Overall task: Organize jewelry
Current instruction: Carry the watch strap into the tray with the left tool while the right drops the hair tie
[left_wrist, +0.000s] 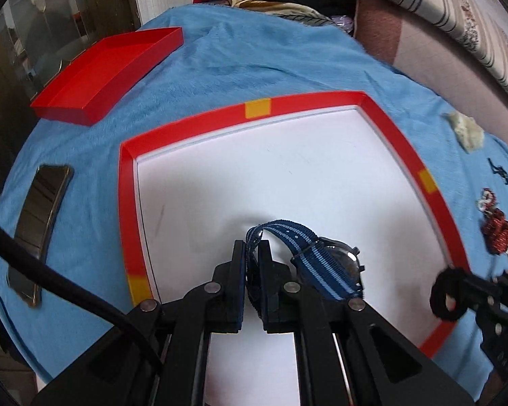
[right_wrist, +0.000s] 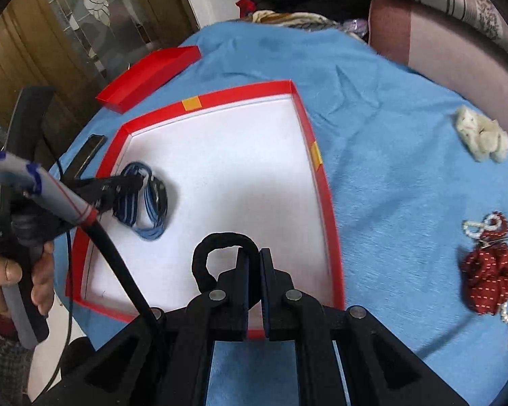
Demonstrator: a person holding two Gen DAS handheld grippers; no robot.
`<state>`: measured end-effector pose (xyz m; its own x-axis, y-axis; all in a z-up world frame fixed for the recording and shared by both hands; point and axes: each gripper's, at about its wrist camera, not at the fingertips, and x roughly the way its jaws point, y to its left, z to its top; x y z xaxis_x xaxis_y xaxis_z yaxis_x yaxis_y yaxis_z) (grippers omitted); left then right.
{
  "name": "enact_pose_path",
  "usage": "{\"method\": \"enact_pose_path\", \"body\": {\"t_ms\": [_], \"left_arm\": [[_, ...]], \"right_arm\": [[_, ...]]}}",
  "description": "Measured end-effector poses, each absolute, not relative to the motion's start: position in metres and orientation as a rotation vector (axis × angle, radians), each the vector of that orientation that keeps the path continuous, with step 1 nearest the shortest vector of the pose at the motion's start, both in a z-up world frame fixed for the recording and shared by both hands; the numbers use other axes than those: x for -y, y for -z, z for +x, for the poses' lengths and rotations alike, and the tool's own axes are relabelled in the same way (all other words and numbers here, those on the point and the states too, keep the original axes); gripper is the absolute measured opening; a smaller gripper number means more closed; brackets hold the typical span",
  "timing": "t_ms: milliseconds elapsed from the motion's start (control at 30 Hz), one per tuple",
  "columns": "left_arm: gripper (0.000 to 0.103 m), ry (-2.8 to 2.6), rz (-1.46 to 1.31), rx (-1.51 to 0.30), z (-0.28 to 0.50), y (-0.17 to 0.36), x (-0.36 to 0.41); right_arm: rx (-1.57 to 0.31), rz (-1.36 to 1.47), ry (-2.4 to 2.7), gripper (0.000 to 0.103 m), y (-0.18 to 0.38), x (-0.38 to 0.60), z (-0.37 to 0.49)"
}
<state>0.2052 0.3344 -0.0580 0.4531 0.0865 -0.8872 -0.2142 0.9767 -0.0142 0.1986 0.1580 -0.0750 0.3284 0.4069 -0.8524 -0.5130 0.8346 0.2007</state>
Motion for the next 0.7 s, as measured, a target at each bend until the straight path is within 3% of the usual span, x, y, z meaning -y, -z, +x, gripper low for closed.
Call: {"method": "enact_pose_path", "body": {"t_ms": [167,233,267,300,533,700], "left_arm": [[0.016,-0.210,-0.133,-1.076,0.217,0.060,-0.344],[0.035,-0.209,-0.148,-1.068,0.214,0.057,-0.346],[0.040,-0.209,-0.156,-1.056,0.211,0.054,-0.346],[0.045,-0.201,-0.163,-1.043,0.208,0.050,-0.346],[0.048,-0.185,-0.181,-0.992,0.192,0.023,-0.346],[0.052,-0.194,-0.235,-0.933,0.169,0.000,-0.352]], "right_arm": [[-1.058,-0.179,-0.602,0.011,0.076,-0.169,0.194],[-1.058,-0.190,-0.609,0.028,0.075,-0.171,0.193],[-1.049,-0.192,-0.605,0.049,0.073,-0.170,0.192],[-1.029,-0.194,-0.595,0.062,0.070,-0.168,0.190],[-0.930,-0.194,-0.558,0.063,0.042,-0.144,0.185],[-0.986,-0.219,-0.455,0.062,0.064,-0.129,0.203]]}}
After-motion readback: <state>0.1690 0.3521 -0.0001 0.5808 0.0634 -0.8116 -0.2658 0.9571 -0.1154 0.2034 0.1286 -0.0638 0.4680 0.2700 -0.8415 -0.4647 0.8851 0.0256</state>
